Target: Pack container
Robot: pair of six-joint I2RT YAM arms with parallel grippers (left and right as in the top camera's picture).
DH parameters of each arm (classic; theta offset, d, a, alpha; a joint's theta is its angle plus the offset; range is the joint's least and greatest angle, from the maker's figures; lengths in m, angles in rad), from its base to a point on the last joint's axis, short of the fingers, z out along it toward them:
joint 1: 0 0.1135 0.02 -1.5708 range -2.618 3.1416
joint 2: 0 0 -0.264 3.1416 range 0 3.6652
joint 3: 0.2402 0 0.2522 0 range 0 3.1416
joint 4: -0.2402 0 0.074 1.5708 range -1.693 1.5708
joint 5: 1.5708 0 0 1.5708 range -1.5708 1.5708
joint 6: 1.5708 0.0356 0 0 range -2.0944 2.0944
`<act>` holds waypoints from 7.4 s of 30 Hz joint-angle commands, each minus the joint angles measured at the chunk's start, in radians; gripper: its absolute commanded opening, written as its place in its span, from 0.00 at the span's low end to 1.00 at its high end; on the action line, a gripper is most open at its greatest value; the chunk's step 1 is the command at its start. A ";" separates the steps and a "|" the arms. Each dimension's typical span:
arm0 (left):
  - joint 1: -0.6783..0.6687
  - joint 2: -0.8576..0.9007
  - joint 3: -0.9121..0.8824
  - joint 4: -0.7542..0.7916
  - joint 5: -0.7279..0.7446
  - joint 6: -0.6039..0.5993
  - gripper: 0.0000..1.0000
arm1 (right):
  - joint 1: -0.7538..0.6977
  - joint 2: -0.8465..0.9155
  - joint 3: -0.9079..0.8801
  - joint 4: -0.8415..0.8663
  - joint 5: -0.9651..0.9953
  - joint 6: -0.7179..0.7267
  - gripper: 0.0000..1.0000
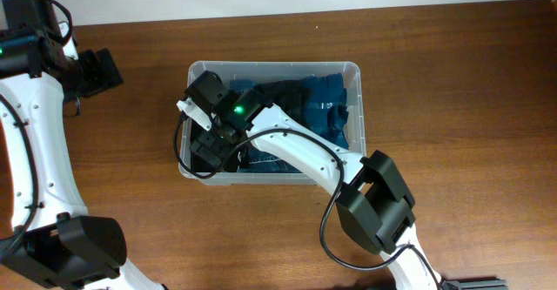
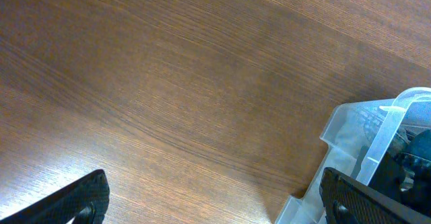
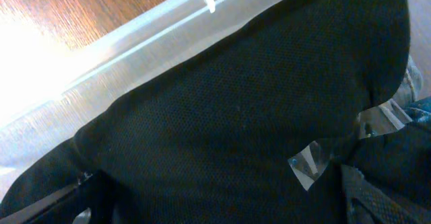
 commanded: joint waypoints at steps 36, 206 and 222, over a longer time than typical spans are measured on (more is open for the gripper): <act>0.002 -0.008 0.006 0.002 0.007 -0.005 0.99 | -0.013 -1.371 0.063 -0.682 0.040 0.066 0.99; -0.019 -0.658 -1.046 0.054 0.009 -0.006 1.00 | -0.944 -2.214 -1.942 0.780 -0.180 0.066 0.98; -0.021 -0.778 -1.526 0.931 0.226 0.002 0.99 | -0.944 -2.214 -1.942 0.780 -0.180 0.066 0.98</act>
